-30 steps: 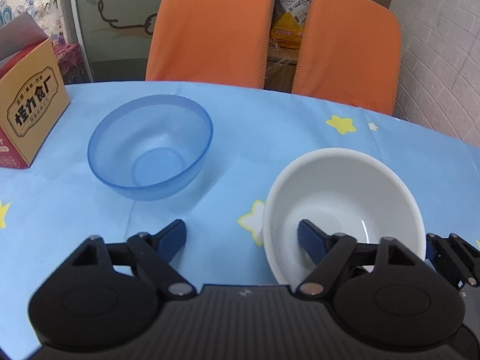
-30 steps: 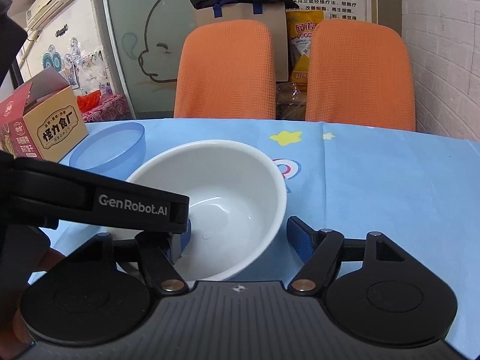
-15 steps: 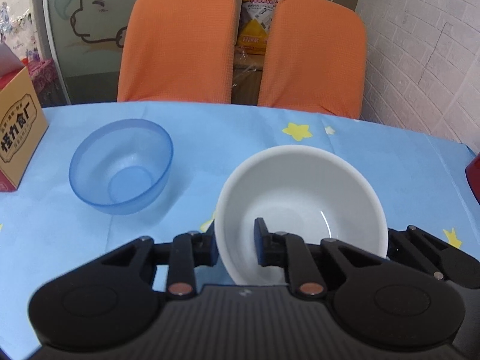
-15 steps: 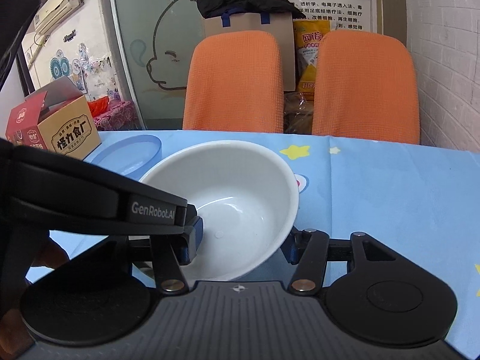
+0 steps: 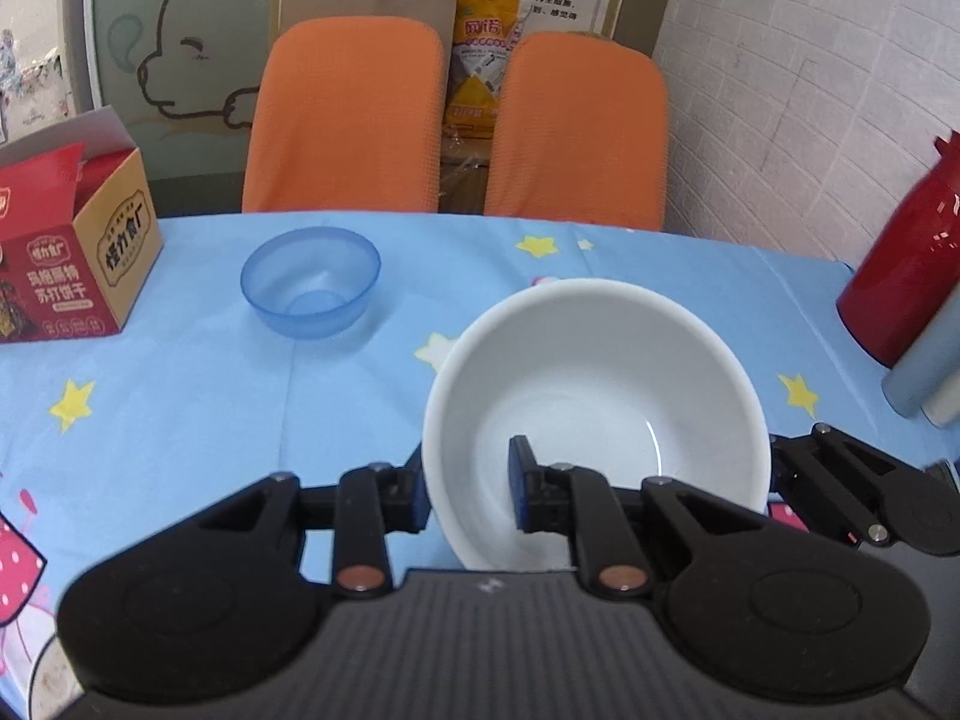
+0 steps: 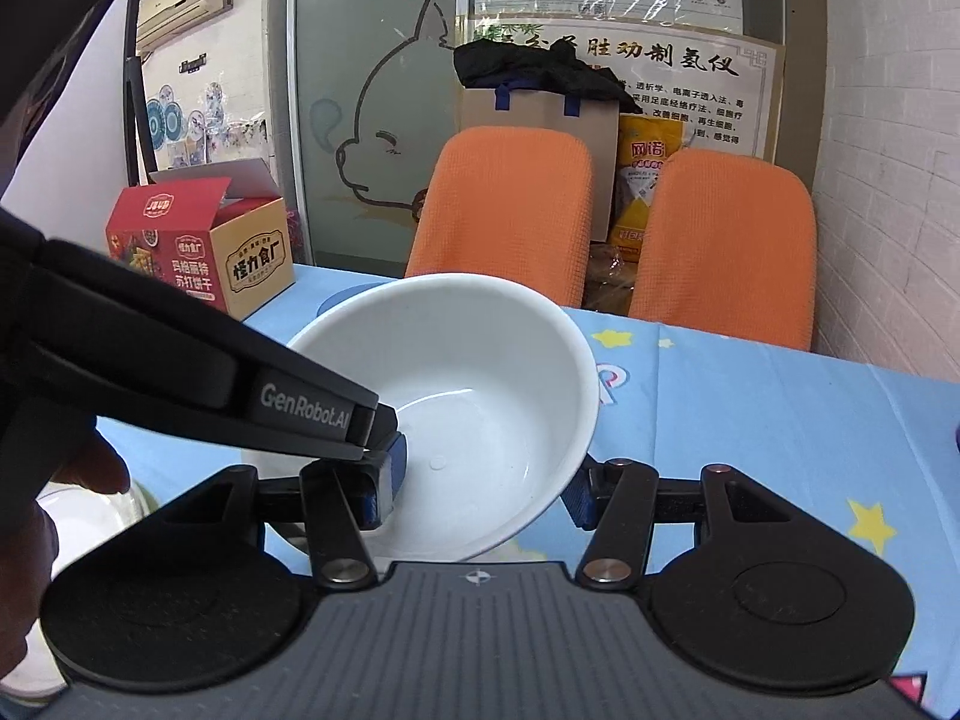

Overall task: Organize plates and bowls
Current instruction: 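Carry the white bowl into the steel bowl and release, then move the left gripper to the blue plastic bowl and grasp its rim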

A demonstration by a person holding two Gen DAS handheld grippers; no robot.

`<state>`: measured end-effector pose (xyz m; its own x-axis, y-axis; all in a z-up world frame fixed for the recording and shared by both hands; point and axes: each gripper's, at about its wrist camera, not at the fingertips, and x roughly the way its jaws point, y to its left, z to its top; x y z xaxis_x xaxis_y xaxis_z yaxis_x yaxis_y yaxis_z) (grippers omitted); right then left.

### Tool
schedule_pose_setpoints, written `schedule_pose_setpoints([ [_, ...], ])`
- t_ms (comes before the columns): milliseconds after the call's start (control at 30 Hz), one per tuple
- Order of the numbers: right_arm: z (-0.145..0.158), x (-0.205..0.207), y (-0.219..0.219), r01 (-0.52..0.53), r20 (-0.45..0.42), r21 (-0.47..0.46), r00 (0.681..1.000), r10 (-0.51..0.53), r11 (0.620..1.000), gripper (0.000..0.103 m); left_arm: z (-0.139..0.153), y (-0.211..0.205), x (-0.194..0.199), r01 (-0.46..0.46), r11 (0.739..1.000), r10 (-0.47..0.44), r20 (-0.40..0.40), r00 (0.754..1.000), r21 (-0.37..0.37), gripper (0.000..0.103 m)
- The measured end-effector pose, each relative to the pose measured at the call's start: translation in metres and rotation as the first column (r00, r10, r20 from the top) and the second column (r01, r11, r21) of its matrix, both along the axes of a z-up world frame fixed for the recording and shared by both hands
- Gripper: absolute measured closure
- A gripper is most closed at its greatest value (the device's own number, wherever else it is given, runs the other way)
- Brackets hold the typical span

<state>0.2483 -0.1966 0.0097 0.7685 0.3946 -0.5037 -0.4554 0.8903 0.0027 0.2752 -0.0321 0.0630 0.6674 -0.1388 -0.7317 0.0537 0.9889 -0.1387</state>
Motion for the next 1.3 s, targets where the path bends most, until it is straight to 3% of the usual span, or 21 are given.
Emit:
schedule_pose_setpoints([
  [300, -0.017, -0.085, -0.011, 0.082, -0.056, 0.002, 0.995, -0.082, 0.997, 0.012, -0.021, -0.008, -0.09, 0.088, 0.995, -0.09, -0.066, 0.994, -0.045, 0.086],
  [667, -0.037, -0.098, -0.001, 0.077, -0.105, 0.02, 0.992, -0.074, 0.997, 0.009, -0.042, 0.0, -0.11, 0.089, 0.996, -0.092, -0.094, 0.991, -0.032, 0.083],
  [800, -0.04, -0.106, -0.003, 0.084, -0.083, 0.02, 0.993, -0.082, 0.996, 0.01, -0.043, 0.0, -0.108, 0.096, 0.995, -0.096, -0.072, 0.993, -0.007, 0.074],
  [1033, -0.035, -0.115, -0.017, 0.112, -0.049, 0.103, 0.993, -0.107, 0.988, 0.006, -0.034, 0.012, -0.11, 0.094, 0.994, -0.097, -0.043, 0.994, -0.064, 0.055],
  [1100, -0.032, -0.117, -0.02, 0.148, -0.031, 0.116, 0.989, -0.146, 0.982, 0.0, -0.029, 0.014, -0.113, 0.083, 0.995, -0.085, -0.025, 0.996, -0.062, 0.035],
  [1300, -0.032, -0.118, -0.036, 0.202, -0.032, 0.149, 0.979, -0.199, 0.968, 0.0, -0.015, 0.019, -0.121, 0.049, 0.999, -0.049, 0.053, 0.997, -0.013, 0.033],
])
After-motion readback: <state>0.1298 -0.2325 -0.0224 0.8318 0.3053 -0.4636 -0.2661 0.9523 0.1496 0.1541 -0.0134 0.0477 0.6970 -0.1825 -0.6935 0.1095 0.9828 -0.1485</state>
